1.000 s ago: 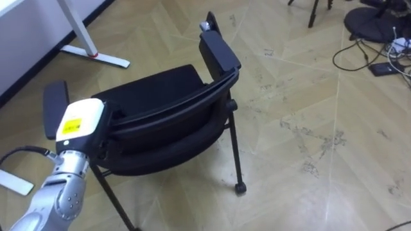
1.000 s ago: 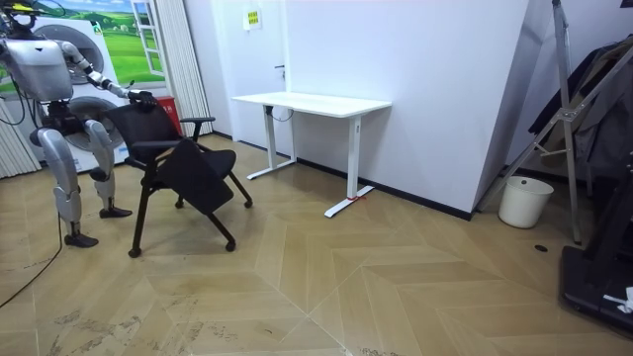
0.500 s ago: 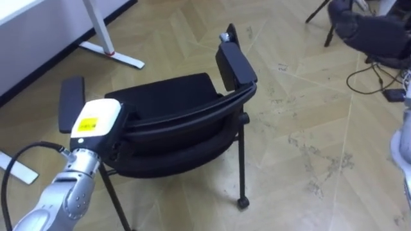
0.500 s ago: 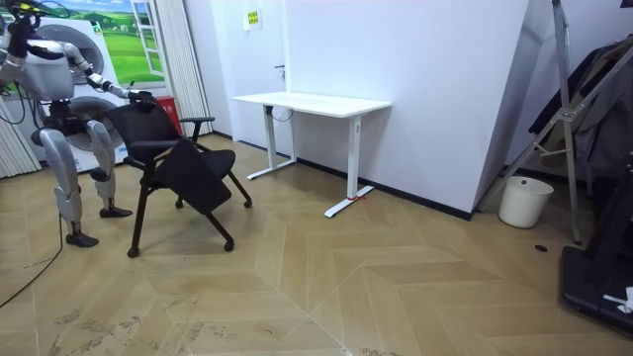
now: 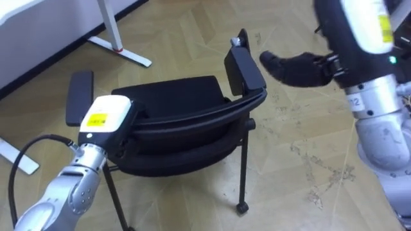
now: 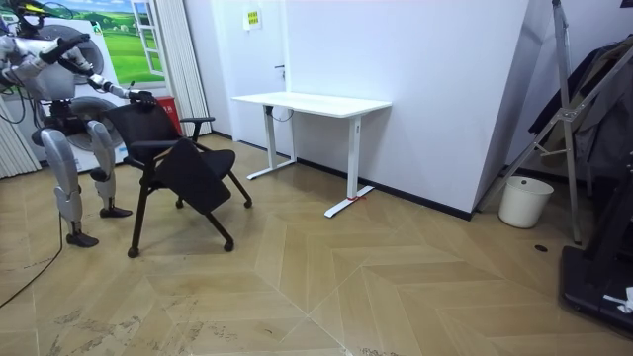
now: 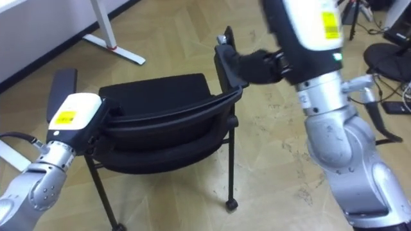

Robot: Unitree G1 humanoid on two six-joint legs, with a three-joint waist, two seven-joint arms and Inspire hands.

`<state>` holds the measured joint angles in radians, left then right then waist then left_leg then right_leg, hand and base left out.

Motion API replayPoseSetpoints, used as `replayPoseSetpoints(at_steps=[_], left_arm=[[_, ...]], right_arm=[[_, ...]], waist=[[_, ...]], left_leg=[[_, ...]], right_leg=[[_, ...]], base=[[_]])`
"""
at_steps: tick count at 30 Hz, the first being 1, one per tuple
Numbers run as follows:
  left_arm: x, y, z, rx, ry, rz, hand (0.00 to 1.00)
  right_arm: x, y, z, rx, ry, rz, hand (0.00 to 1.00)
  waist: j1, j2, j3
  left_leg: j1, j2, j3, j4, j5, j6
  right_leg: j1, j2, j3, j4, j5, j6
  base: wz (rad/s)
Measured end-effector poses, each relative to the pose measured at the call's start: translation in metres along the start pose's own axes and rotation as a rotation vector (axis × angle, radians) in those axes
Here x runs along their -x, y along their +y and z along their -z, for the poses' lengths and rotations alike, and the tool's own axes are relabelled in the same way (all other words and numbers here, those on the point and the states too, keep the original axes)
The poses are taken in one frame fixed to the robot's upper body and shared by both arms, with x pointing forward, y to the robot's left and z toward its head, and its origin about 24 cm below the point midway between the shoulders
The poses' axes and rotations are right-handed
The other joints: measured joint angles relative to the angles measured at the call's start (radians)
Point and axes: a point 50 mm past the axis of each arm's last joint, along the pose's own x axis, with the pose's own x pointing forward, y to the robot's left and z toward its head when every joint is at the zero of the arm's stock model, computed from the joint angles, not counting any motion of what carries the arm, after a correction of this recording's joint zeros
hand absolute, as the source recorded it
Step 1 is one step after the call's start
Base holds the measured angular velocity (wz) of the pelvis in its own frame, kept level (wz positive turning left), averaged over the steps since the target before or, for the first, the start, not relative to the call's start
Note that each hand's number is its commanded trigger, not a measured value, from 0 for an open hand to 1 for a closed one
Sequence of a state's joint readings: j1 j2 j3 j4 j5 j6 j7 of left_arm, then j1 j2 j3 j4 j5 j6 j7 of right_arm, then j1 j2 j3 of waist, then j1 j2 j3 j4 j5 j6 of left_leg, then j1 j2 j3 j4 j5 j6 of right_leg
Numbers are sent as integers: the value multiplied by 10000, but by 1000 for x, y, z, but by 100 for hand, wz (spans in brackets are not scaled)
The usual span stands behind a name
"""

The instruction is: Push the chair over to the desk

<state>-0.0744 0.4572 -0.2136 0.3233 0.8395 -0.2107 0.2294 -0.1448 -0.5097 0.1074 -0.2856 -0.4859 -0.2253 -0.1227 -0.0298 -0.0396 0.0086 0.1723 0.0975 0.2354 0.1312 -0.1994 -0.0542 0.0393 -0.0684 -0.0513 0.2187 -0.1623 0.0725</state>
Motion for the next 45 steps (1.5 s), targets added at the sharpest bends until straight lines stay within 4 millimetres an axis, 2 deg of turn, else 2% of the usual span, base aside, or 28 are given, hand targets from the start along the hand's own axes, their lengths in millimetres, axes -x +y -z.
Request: replayPoseSetpoints(at_steps=[5,11,16,25,29,31,32,33,34,35,36,37,39,42,45], left_arm=[[-1,2,-2,-68,-290,83,100],[-3,5,-6,-160,-716,55,100],[-2,7,-5,-317,-911,61,100],[-1,7,-8,-404,-1277,138,100],[-1,7,-11,-420,-1427,128,100],[-1,6,-13,-403,-1529,85,100],[0,5,-13,-383,-1523,146,100],[2,5,-10,-431,-1500,119,100],[4,15,-2,-701,-1504,-69,100],[3,19,2,-671,-1371,-209,100],[3,17,2,-627,-1273,-169,100],[0,15,2,-538,-1265,-134,100],[-3,14,0,-526,-1365,-133,100],[-7,12,-7,-541,-1568,-118,100],[-7,6,-10,-448,-1564,25,100]], right_arm=[[1,9,-2,55,-155,-1326,0],[2,18,-4,380,-260,-2676,0],[4,23,-4,628,-324,-3434,0],[12,48,-14,306,-778,-5275,0],[19,62,-12,131,-733,-6243,0],[21,66,-13,70,-754,-6537,0],[21,69,-13,46,-806,-6685,0],[21,70,-14,-25,-852,-6714,0],[21,72,-17,-84,-1013,-6728,0],[22,73,-15,17,-1017,-6999,0],[25,75,-12,50,-922,-7248,0],[28,79,-10,16,-744,-7566,0],[30,83,-9,-26,-661,-7810,0],[33,87,-10,-19,-707,-8252,0],[38,93,-5,-35,-449,-8656,0]], waist=[[119,-45,22],[369,-59,23],[386,-121,12],[448,-133,54],[563,-68,98],[600,-53,121],[570,190,274],[556,294,242],[632,110,189],[621,-162,224],[614,-57,139],[578,23,109],[541,35,117],[450,20,105],[456,25,91]], left_leg=[[-11,25,-191,-20,0,-1],[-52,60,-211,-22,1,-2],[-47,106,-285,-18,1,-2],[140,134,-648,20,4,2],[168,137,-1305,113,6,5],[145,134,-1385,363,8,9],[269,304,-1770,423,42,51],[301,536,-2004,358,40,50],[-57,622,-1906,584,14,19],[-199,397,-1661,787,-275,-154],[-188,474,-1606,816,-426,-50],[-169,409,-1703,612,-445,-45],[-237,316,-1687,341,-385,-32],[-216,184,-1607,269,-375,-59],[-151,34,-1474,261,-376,-57]], right_leg=[[139,1,-304,-159,0,0],[122,20,-395,-160,1,-2],[187,48,-454,-157,1,-2],[465,49,-647,-107,0,-7],[193,34,-644,664,-110,-195],[-35,-14,-636,1231,-130,-259],[-737,168,-579,2319,-515,-730],[-1038,631,-336,2108,-735,-1109],[-1426,1214,-80,536,3,-1368],[-1543,1066,-708,133,985,-1484],[-1514,1137,-810,166,969,-1506],[-1479,1129,-845,183,959,-1502],[-1478,1112,-854,179,955,-1495],[-1489,1086,-880,178,972,-1321],[-1469,1014,-728,175,1040,-1174]], base=[[9],[3],[6],[7],[2],[-3],[-20],[-26],[0],[13],[26],[14],[12],[8],[-7]])
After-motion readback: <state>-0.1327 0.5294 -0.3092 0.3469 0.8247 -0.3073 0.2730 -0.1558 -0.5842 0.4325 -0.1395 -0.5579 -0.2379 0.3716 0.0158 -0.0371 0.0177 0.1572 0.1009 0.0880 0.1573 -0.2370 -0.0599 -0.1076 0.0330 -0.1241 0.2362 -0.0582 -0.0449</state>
